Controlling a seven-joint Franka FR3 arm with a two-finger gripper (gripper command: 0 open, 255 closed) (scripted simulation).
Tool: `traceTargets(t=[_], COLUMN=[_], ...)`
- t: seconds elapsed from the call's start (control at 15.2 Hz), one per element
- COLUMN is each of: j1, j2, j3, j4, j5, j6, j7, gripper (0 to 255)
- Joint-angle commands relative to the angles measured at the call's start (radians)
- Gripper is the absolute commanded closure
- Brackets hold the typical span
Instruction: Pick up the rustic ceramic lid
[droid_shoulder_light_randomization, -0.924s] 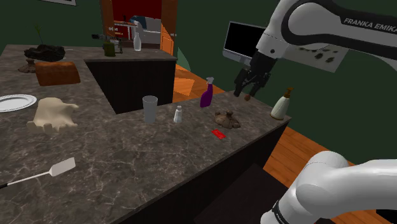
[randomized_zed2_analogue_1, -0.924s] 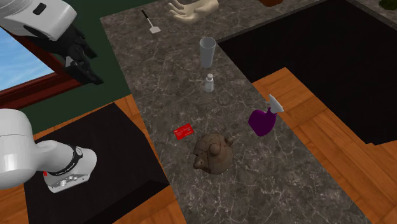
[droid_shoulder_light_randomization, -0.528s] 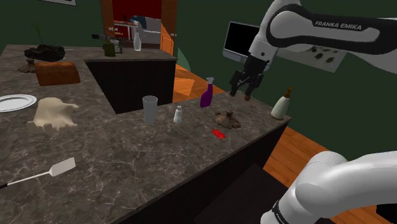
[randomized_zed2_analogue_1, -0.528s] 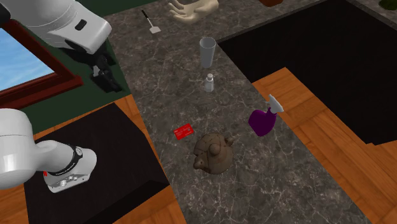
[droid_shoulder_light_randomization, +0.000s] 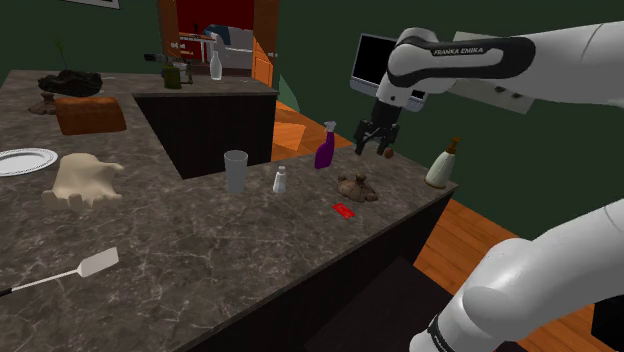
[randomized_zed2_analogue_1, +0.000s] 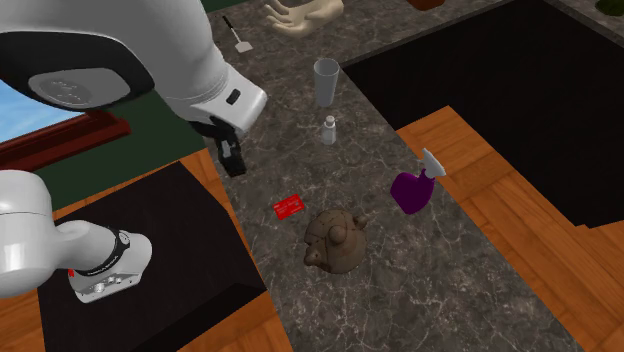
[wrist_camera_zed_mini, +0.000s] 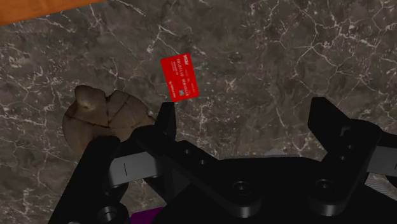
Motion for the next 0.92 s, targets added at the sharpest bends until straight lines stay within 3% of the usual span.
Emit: traceTargets(t=[0.0, 0.86], j1=[-0.009, -0.090], j2=[0.066, 0.579], j3=[-0.028, -0.142], j4=[0.034, 0.381], j5=[0.002, 0.104], j6=[0.011, 0.021], j7=[-0.030, -0.208], gripper=[0, 0])
